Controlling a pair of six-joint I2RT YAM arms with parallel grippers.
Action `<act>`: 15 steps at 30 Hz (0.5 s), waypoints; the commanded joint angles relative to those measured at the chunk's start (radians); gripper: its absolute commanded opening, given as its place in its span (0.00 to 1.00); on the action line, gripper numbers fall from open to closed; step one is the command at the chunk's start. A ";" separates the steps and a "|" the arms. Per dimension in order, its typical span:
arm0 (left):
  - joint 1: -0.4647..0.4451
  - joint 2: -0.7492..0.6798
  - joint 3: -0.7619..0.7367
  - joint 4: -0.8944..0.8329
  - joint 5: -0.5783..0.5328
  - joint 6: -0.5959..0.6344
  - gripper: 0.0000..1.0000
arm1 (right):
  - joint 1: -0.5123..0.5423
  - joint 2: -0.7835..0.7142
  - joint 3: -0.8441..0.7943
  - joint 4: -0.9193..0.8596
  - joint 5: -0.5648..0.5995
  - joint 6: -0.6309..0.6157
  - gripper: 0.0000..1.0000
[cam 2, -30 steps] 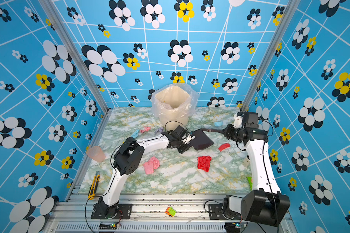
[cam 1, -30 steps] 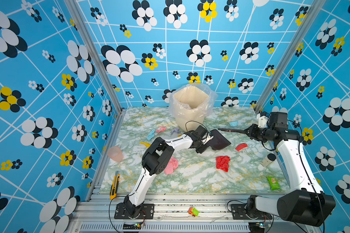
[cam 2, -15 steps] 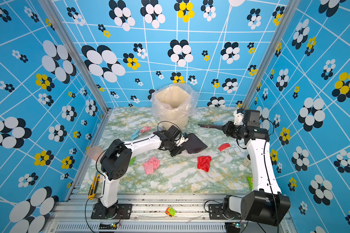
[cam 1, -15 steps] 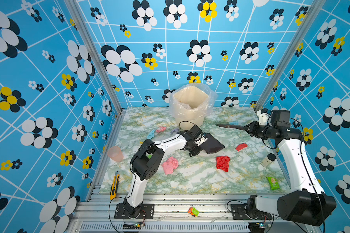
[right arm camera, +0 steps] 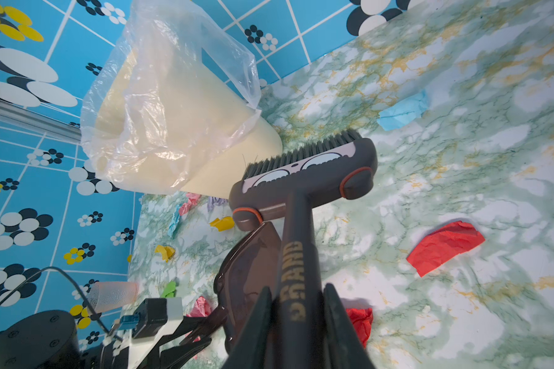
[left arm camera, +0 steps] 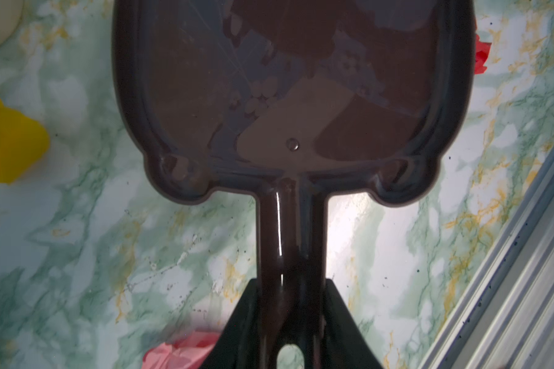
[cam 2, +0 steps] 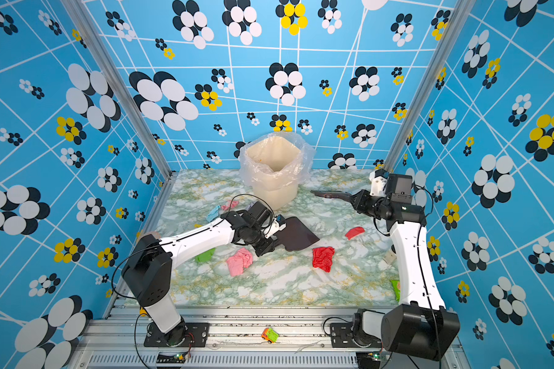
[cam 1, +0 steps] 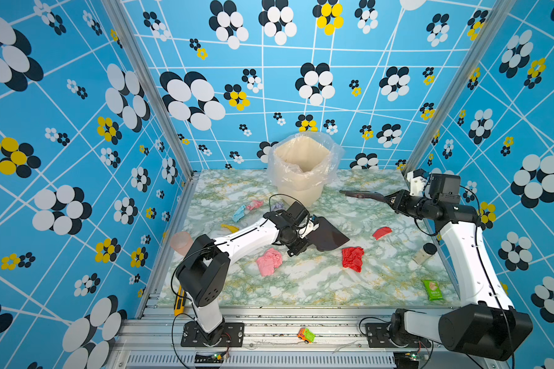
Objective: Sweep away the paper scraps from the table
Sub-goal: 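Carry the dustpan toward the robot's near edge while the right gripper brings the brush over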
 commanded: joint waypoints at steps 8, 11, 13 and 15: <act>0.053 -0.241 -0.124 -0.079 -0.025 -0.043 0.00 | 0.101 -0.073 -0.062 0.145 -0.097 -0.057 0.00; 0.081 -0.312 -0.155 -0.086 -0.021 -0.051 0.00 | 0.145 -0.089 -0.080 0.158 -0.090 -0.088 0.00; 0.105 -0.355 -0.172 -0.101 -0.010 -0.052 0.00 | 0.163 -0.107 -0.106 0.178 -0.094 -0.094 0.00; 0.139 -0.398 -0.191 -0.116 -0.009 -0.057 0.00 | 0.178 -0.126 -0.129 0.189 -0.102 -0.102 0.00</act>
